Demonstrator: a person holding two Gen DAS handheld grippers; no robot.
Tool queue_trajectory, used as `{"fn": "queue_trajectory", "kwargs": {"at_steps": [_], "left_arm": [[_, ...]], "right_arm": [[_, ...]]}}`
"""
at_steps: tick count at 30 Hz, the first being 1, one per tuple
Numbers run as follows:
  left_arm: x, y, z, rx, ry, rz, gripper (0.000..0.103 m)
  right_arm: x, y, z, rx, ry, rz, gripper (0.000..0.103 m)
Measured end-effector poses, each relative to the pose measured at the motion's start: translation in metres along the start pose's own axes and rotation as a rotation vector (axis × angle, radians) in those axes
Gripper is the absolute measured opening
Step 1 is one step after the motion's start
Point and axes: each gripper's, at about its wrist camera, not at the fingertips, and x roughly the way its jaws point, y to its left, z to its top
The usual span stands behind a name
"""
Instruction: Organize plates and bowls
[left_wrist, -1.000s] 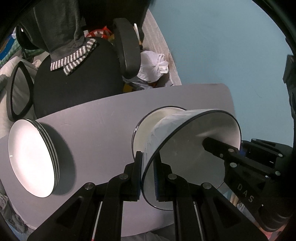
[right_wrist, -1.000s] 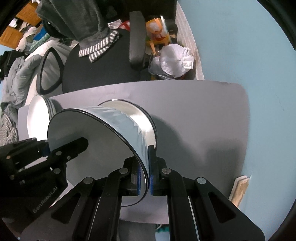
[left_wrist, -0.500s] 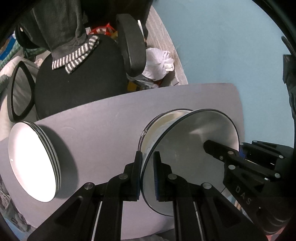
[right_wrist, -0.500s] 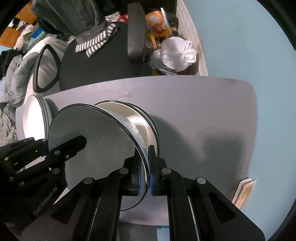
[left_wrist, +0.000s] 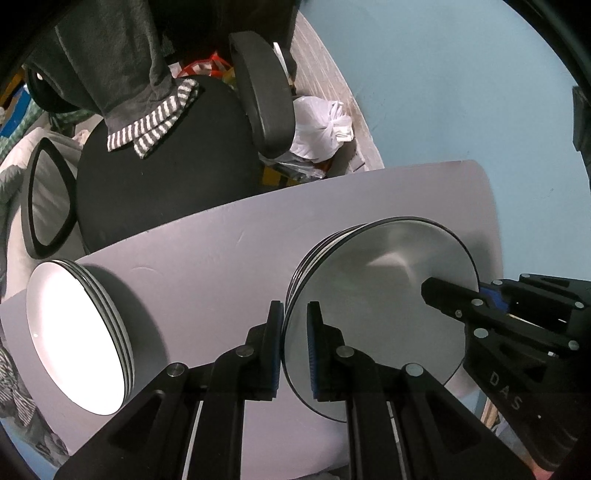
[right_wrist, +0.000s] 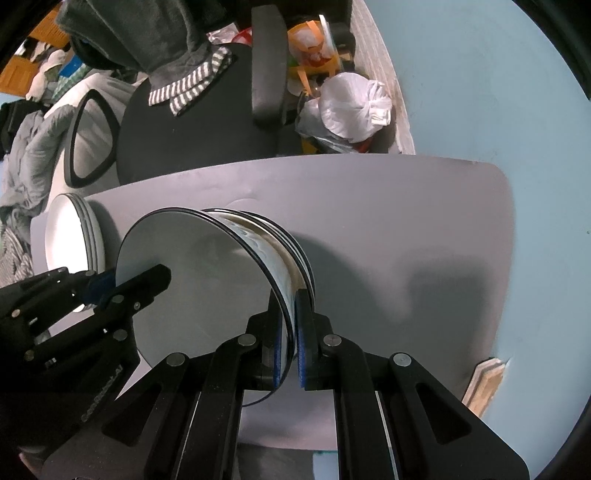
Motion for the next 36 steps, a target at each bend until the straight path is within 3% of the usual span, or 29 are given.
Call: {"fn": "queue_trajectory", "kwargs": {"at_steps": [4,9,22,24,26,33,36], "left_arm": [[0.002,-0.001,0.0,0.007,0.005,0.021,0.02],[0.003,0.003,-0.003,0.005,0.004,0.033,0.024],[-0.001,0.005,-0.002,-0.014,-0.003,0.015,0.025],[-0.002,0.006,-0.002,-0.019,-0.005,0.009,0.025],[-0.003,0.006,-0.002,-0.022,-0.006,0.006,0.026],[-0.011,0.008,-0.002,-0.034,-0.024,-0.015,0.032],[-0.016,0.008,-0.003,-0.038,-0.034,-0.023,0.033]], "right_arm": [[0.0,0.001,0.0,-0.003,0.011,-0.005,0.008],[0.001,0.002,0.001,0.004,0.027,-0.01,0.01],[-0.003,0.007,-0.003,-0.011,0.012,-0.048,0.011],[-0.007,0.008,-0.003,-0.021,-0.004,-0.069,0.015],[-0.011,0.01,-0.002,-0.035,-0.016,-0.073,0.025],[-0.02,0.013,0.0,-0.053,-0.038,-0.089,0.025],[-0.022,0.015,-0.001,-0.063,-0.048,-0.103,0.031]]}}
